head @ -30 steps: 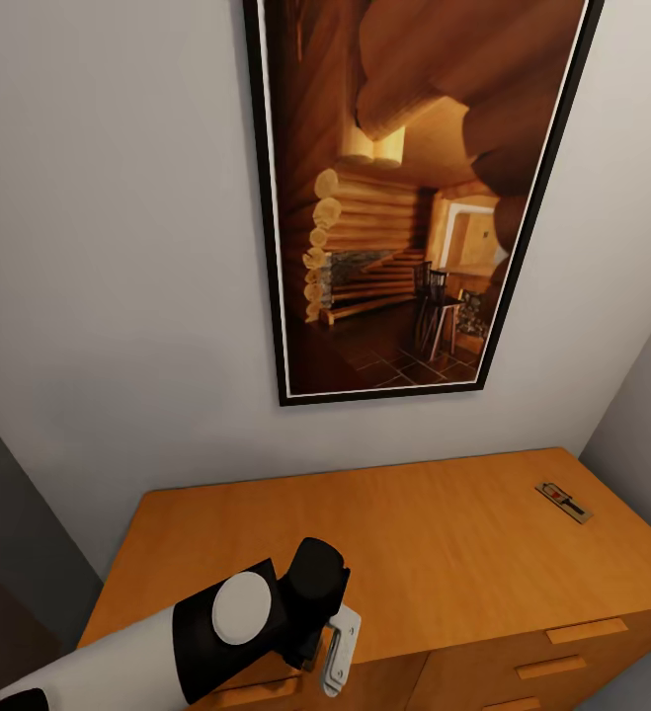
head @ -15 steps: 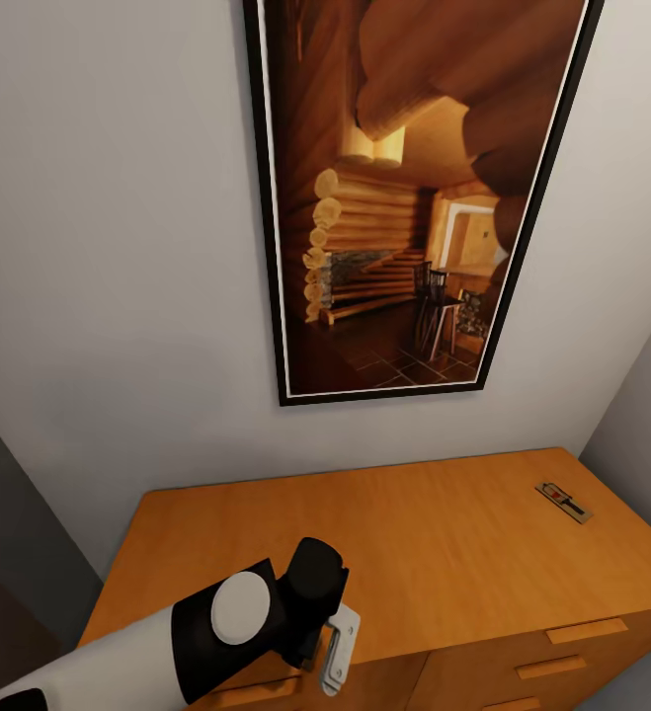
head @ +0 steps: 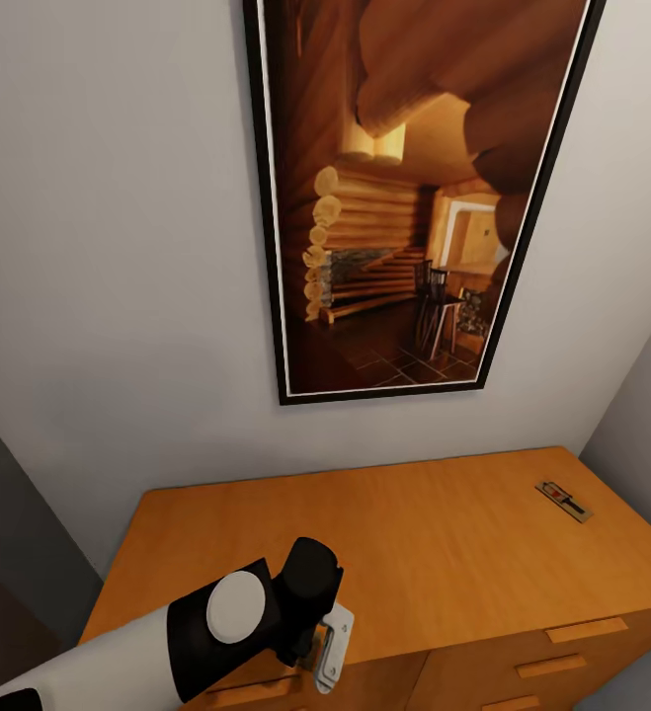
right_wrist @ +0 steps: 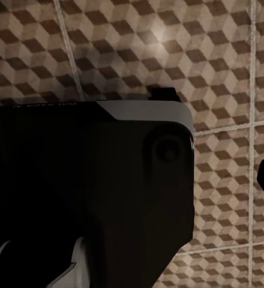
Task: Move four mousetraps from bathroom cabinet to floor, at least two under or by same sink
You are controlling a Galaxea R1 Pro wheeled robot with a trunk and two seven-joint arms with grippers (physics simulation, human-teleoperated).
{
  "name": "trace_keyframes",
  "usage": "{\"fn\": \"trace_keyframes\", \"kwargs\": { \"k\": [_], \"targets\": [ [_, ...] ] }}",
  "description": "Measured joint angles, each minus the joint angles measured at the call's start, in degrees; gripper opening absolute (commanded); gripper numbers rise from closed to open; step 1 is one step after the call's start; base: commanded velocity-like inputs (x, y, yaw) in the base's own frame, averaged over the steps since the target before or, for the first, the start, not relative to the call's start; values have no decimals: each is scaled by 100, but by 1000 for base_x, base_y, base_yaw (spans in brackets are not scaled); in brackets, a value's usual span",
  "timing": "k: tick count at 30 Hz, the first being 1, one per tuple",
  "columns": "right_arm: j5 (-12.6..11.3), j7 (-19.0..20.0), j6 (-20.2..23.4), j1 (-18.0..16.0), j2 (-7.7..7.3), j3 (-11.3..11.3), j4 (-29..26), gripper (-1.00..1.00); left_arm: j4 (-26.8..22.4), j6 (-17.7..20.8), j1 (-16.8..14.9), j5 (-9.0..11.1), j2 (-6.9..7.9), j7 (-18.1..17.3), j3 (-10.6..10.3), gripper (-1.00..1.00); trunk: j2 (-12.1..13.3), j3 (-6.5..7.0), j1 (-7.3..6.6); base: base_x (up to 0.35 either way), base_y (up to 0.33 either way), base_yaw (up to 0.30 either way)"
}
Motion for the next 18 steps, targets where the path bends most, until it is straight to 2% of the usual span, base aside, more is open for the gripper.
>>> {"fn": "trace_keyframes", "kwargs": {
  "k": [18],
  "targets": [
    [0, 0, 0, -1, 4, 1, 0, 100, 36, 2, 1, -4, 30, 4, 2, 100, 0, -63, 0, 0, 0, 0]
  ]
}}
